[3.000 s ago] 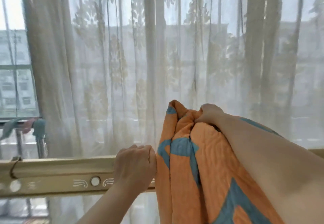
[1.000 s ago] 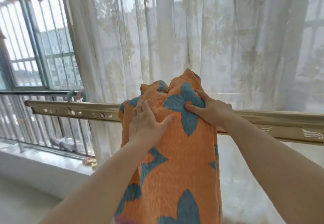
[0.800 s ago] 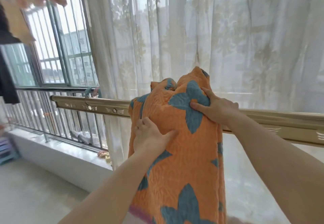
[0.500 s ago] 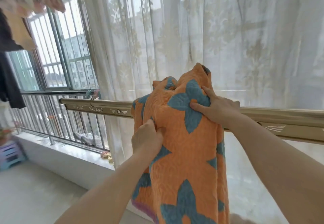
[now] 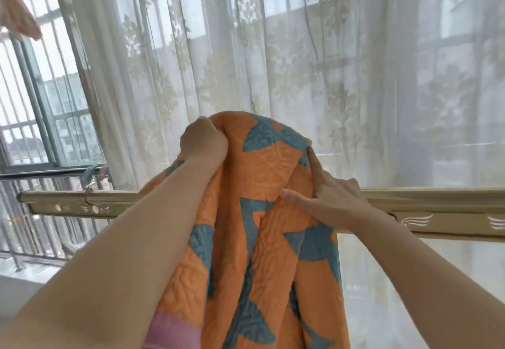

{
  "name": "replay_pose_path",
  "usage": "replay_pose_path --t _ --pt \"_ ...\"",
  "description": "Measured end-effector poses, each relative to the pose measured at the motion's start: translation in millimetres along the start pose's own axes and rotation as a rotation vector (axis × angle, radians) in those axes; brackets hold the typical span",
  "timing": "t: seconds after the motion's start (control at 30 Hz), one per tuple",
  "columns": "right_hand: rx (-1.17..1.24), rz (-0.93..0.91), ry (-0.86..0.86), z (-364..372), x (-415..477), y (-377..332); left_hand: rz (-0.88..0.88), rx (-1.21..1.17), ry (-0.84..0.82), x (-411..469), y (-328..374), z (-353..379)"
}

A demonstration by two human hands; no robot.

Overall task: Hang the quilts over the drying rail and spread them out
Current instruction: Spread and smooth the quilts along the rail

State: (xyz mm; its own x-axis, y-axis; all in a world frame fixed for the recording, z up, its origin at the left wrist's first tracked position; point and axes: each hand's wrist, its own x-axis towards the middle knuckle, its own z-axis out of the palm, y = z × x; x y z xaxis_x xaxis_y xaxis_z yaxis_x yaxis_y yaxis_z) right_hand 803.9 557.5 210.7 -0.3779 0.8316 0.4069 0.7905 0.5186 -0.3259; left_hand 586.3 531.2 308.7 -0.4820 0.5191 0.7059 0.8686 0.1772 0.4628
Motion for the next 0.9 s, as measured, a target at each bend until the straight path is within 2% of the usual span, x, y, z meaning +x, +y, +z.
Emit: replay_pose_path --t 0.17,0.27,0.37,0.5,0.63,0.7,0.8,0.9 --pt "-0.012 0.049 0.039 -9 -12 2 0.168 0.294 -0.442 -12 10 47" --pt "0.009 0.033 0.051 -14 -15 1 0.207 0.415 -0.558 -8 9 53" --pt "0.031 0.017 0.056 -16 -10 -2 0.251 0.411 -0.587 -4 8 52" --pt "0.052 -0.064 -0.024 -12 6 -5 0.267 0.4 -0.59 -7 2 49" --pt "0.084 -0.023 -0.044 -14 15 -9 0.312 0.319 -0.581 -19 -8 34" --pt "0.084 -0.013 -0.043 -13 17 -13 0.327 0.284 -0.524 -32 -15 24" --pt "0.082 -0.019 -0.046 -11 21 -19 0.285 0.26 -0.445 -55 -21 8" --pt "0.085 -0.026 -0.042 -7 25 -24 0.204 0.244 -0.488 -72 -26 -6"
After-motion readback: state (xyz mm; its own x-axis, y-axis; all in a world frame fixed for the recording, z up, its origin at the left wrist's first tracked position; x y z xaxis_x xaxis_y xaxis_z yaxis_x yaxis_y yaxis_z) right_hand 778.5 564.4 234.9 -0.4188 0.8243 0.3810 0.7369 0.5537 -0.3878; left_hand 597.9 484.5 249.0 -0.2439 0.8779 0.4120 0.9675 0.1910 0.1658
